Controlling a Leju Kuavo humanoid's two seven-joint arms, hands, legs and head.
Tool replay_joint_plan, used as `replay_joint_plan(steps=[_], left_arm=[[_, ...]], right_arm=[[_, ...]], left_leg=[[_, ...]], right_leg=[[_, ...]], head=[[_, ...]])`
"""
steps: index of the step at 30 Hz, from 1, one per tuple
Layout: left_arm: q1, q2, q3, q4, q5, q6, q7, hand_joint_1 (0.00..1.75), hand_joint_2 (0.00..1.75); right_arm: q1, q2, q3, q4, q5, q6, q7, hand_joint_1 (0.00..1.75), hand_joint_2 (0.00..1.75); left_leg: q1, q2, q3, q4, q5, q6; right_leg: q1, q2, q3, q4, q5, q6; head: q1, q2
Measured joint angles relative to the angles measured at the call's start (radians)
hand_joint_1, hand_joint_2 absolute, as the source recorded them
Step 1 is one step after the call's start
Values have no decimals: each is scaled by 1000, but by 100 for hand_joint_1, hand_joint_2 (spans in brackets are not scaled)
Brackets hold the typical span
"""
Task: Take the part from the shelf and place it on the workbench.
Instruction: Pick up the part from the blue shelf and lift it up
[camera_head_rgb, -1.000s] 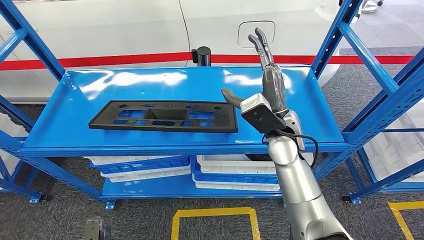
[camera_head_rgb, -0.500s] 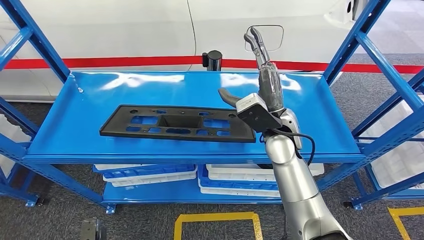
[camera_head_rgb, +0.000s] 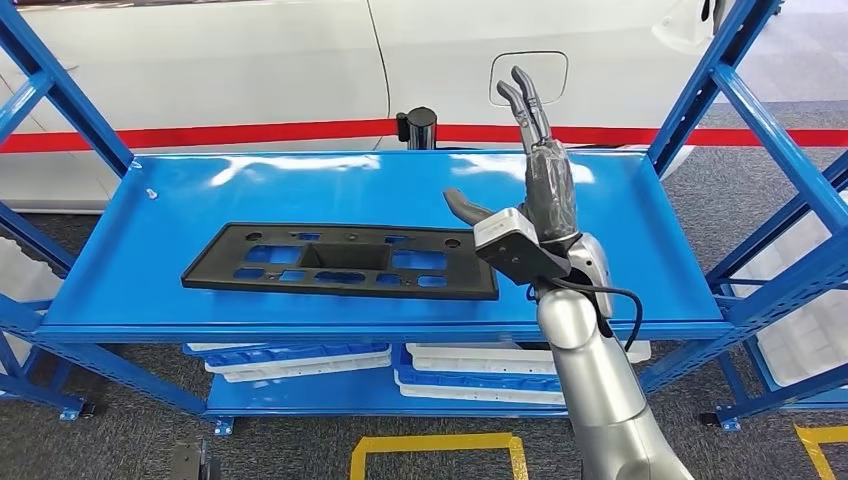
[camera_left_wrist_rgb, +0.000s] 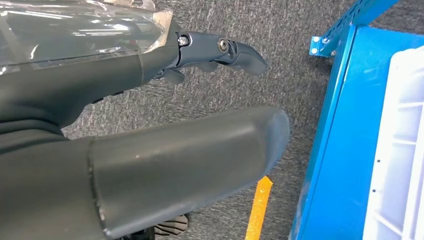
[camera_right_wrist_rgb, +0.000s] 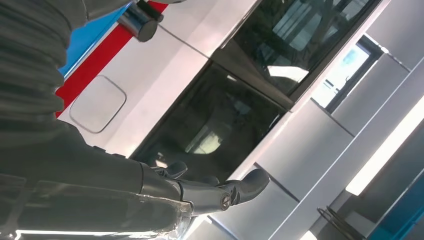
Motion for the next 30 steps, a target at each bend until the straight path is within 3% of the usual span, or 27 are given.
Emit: replay_joint_plan(steps=[8, 14, 20, 30], left_arm=[[17, 0, 4, 0, -12, 10, 9, 0, 0], [24, -1, 19, 0, -31, 16, 15, 0, 0], [22, -2, 30, 0, -45, 19, 34, 0, 0], [18, -9, 49, 0, -51, 24, 44, 0, 0]], right_arm=[[213, -71, 60, -319, 197, -13, 93, 0, 175], [358, -118, 216, -464, 387, -53, 212, 0, 175], [442, -125, 365, -484, 445, -24, 277, 0, 175], [412, -114, 461, -348, 386, 42, 265, 0, 175]], left_leg=[[2, 2, 4, -5, -5, -18], [0, 2, 6, -6, -7, -21], [-2, 3, 6, -6, -7, -20], [-3, 3, 6, -5, -7, -21]], right_leg=[[3, 1, 2, 1, -6, -9], [2, 1, 4, 0, -7, -10], [-1, 1, 4, 0, -7, -10], [-1, 2, 4, 0, -7, -10]], head=[[0, 0], [0, 0], [0, 0], [0, 0]])
